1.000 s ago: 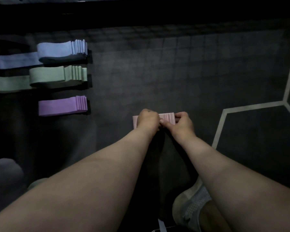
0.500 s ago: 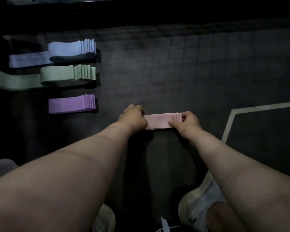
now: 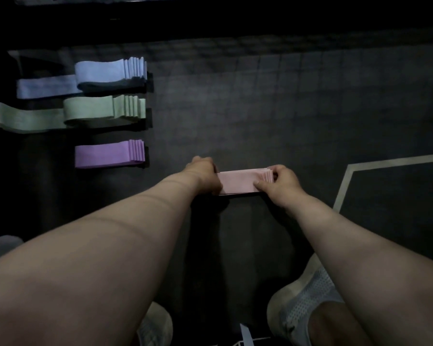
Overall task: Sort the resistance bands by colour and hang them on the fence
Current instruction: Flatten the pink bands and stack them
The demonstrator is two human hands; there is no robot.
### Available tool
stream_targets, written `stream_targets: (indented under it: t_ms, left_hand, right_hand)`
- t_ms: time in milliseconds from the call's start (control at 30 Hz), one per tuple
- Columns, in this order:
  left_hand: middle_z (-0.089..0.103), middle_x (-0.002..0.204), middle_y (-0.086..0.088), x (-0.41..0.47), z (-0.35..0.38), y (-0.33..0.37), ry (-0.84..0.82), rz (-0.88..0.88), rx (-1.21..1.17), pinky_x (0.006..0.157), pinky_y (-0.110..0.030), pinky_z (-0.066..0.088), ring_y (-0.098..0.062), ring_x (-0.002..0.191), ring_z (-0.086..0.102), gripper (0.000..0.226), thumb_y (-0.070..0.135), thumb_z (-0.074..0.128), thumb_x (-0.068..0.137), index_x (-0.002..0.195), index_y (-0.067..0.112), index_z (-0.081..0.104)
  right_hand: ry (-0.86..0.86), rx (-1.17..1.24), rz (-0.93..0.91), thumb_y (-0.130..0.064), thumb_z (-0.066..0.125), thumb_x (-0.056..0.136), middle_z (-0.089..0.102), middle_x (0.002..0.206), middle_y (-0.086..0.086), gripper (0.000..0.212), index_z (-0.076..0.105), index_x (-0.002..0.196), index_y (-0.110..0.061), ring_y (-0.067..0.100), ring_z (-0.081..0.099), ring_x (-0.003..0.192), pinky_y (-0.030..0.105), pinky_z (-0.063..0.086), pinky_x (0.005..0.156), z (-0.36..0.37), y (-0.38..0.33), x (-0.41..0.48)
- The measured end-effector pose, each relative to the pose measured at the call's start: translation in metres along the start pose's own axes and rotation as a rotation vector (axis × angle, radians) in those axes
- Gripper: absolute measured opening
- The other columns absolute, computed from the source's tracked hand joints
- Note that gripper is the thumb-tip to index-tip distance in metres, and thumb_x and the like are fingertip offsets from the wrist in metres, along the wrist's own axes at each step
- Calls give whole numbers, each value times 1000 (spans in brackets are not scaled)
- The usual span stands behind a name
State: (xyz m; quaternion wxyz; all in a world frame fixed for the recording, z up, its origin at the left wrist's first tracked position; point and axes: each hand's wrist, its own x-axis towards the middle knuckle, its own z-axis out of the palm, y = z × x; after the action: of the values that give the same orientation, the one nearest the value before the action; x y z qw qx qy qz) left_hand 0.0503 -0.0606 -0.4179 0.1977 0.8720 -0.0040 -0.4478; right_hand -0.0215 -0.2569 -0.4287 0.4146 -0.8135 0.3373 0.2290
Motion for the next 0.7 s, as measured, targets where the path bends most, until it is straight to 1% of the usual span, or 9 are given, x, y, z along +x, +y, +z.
stream_targets:
  t_ms: [67, 133, 167, 233, 333, 400, 500, 633, 700]
  left_hand:
    - [41, 123, -7, -1, -1, 1, -19, 22, 17, 96, -34, 51, -29, 112, 55, 37, 23, 81, 70, 99, 28, 59]
    - [42, 115, -4, -4, 1, -2, -34, 89, 13, 92, -30, 51, -27, 105, 57, 31, 25, 79, 72, 89, 30, 54]
    - [43, 111, -3, -7, 2, -5, -38, 140, 13, 90, -29, 50, -26, 101, 58, 29, 27, 78, 74, 89, 29, 53]
    - [44, 105, 1, -18, 6, -13, -1, 261, 39, 86, -30, 49, -25, 99, 58, 26, 30, 74, 78, 90, 31, 50]
    - [47, 111, 1, -37, 18, -24, 201, 418, 156, 75, -34, 48, -28, 97, 59, 20, 30, 65, 84, 101, 30, 55]
    - [48, 121, -4, -47, 24, -25, 292, 476, 287, 70, -34, 40, -32, 98, 58, 27, 28, 59, 90, 116, 26, 57]
    - [43, 126, -6, -49, 30, -22, 312, 448, 423, 71, -34, 33, -30, 104, 55, 30, 29, 50, 96, 127, 25, 50]
    - [43, 128, -5, -47, 33, -23, 321, 438, 462, 74, -34, 36, -29, 106, 57, 34, 35, 47, 98, 131, 28, 46]
    - [44, 129, -4, -48, 31, -23, 317, 447, 470, 74, -33, 34, -29, 105, 58, 38, 39, 47, 98, 135, 32, 45]
  right_hand:
    - [-23, 16, -20, -13, 80, 81, 62, 95, -2, 35, 58, 109, -17, 12, 59, 82, 23, 46, 77, -2, 0, -3]
    - [-55, 5, -63, -9, 79, 80, 63, 88, -4, 30, 59, 100, -20, 8, 58, 75, 19, 46, 69, -6, 2, -6]
    - [-64, 2, -94, -8, 80, 79, 64, 87, -5, 30, 59, 95, -22, 8, 59, 75, 19, 48, 69, -8, 4, -8]
    - [-41, -3, -175, -11, 81, 76, 67, 87, -7, 31, 59, 88, -28, 11, 62, 79, 25, 50, 76, -12, 8, -12]
    - [89, -190, -334, -25, 80, 74, 66, 93, -12, 27, 59, 90, -31, 14, 59, 93, 36, 44, 91, -12, 15, -19]
    - [159, -272, -421, -23, 79, 76, 65, 97, -11, 27, 61, 96, -27, 17, 58, 100, 38, 40, 94, -8, 19, -25]
    - [180, -315, -430, -23, 78, 77, 65, 99, -11, 27, 61, 98, -27, 18, 57, 104, 33, 33, 91, 0, 27, -27]
    - [139, -344, -361, -27, 78, 78, 65, 99, -9, 28, 59, 97, -28, 19, 55, 105, 27, 27, 86, 4, 42, -25]
    - [139, -330, -337, -28, 78, 78, 63, 100, -7, 29, 59, 99, -30, 20, 54, 105, 26, 26, 86, 4, 43, -25]
